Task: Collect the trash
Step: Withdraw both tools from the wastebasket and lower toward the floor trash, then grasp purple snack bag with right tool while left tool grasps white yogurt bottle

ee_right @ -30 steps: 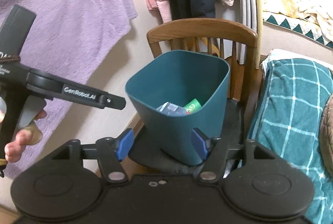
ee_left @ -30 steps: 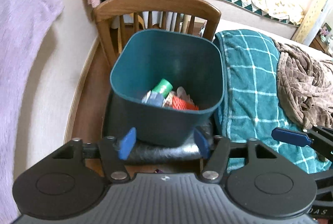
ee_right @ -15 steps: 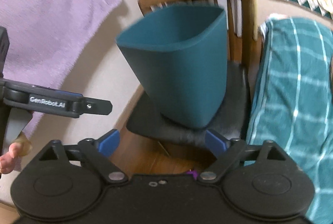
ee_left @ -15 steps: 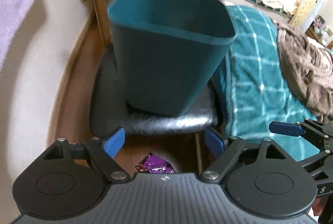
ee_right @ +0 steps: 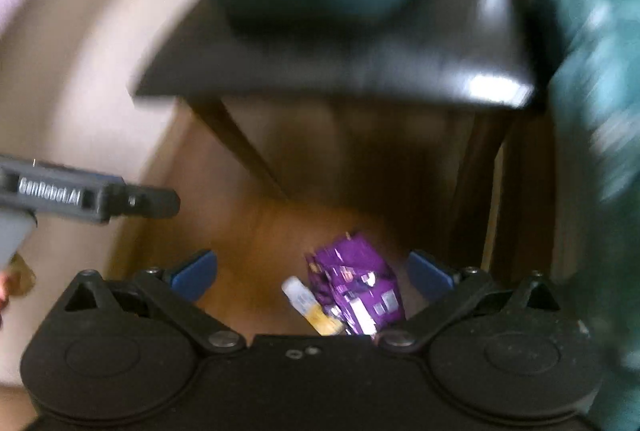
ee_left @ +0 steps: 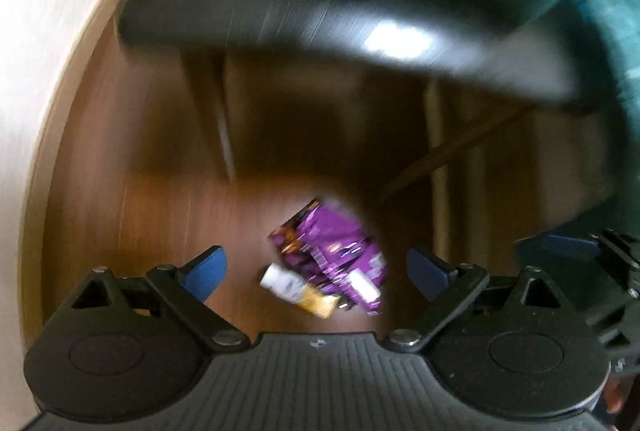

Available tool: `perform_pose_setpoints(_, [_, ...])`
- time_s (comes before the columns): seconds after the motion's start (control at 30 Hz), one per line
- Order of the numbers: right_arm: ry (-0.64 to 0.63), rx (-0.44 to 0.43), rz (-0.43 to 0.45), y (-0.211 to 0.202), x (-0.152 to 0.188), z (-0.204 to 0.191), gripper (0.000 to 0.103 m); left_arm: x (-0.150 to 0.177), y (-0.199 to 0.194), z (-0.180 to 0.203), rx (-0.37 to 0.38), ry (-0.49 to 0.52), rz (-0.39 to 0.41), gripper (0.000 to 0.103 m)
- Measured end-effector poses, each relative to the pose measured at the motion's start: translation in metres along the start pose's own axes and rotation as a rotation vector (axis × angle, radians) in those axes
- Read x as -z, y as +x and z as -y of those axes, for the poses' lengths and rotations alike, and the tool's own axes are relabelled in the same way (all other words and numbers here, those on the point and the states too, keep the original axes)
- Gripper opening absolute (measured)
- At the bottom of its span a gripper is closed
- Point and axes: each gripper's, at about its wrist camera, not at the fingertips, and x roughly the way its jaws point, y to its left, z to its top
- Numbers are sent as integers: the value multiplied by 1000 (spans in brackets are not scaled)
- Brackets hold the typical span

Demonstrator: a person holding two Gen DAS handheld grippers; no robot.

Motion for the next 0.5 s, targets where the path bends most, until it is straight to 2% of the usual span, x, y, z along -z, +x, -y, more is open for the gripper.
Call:
perform_pose_setpoints(0.07, [-40, 15, -58, 43, 18, 9, 102, 16, 49, -10, -25, -41, -57, 97])
perform_pose_setpoints(0.17, [-90, 43, -139, 104, 46, 21, 101, 39, 120, -28, -15, -142, -166, 97])
perform_pose_setpoints(0.23, [-133, 62, -179, 137, 66, 22, 100, 53, 160, -38, -48, -194, -206, 97])
perform_pose_setpoints(0.33, [-178, 81, -233, 181, 91, 26, 99, 67, 203, -47, -71, -264, -225, 97])
perform_pose_setpoints(0.5, [-223, 99, -265, 236, 117, 36, 98, 75, 258, -61, -145, -342, -225, 97])
